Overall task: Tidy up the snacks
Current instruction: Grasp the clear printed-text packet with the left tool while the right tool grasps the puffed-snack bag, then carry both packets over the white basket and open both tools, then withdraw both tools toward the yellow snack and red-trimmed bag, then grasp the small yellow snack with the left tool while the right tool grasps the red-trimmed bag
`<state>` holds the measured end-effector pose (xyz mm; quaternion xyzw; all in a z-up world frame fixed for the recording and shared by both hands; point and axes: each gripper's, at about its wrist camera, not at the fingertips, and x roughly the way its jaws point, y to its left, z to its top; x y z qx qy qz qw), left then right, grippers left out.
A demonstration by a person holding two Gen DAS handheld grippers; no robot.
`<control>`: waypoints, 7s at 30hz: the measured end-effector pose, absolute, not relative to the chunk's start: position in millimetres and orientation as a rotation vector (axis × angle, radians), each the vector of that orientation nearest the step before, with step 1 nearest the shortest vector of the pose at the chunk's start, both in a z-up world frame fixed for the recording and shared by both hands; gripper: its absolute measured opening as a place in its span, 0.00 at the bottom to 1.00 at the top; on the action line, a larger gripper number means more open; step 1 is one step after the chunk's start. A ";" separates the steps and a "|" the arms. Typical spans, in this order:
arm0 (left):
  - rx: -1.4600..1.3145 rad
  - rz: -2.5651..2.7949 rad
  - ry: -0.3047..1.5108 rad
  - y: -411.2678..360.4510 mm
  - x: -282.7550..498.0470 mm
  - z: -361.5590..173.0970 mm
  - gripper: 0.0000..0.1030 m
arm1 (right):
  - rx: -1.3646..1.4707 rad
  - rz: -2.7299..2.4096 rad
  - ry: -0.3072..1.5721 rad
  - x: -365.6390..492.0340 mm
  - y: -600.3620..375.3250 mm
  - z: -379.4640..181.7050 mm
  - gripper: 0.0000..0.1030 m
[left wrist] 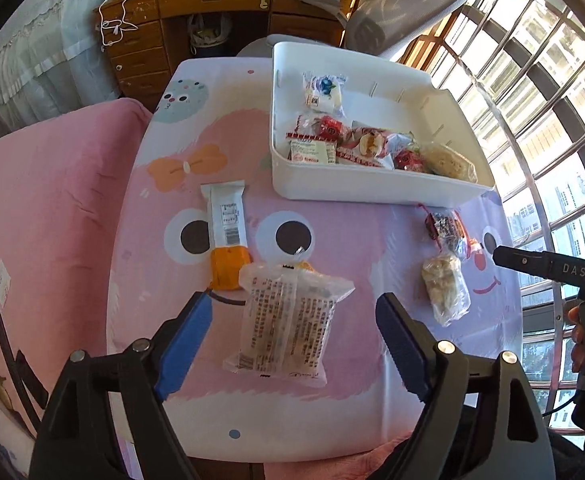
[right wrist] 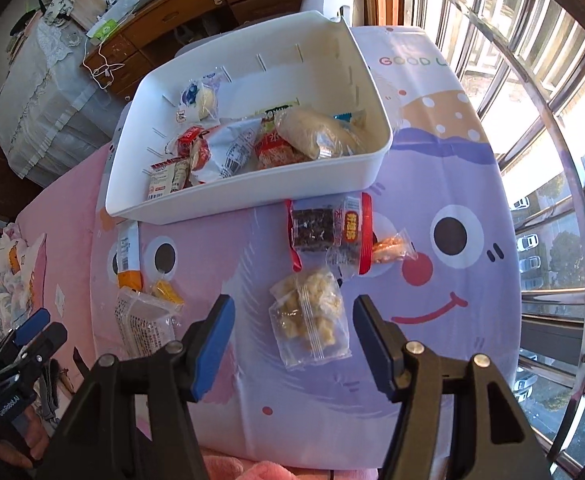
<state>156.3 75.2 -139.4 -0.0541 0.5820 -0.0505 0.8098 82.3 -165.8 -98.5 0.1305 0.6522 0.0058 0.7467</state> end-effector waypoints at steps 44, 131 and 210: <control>-0.194 -0.090 1.538 75.1 193.4 -271.7 0.84 | 0.400 -0.268 1.754 114.1 -155.5 -227.3 0.72; -0.054 -0.151 1.254 -16.7 389.0 -134.7 0.74 | 0.364 0.022 1.311 253.3 -186.4 -110.3 0.50; -0.497 0.217 1.401 65.5 185.5 -271.4 0.75 | -0.089 0.041 0.963 74.1 -137.6 -176.4 0.55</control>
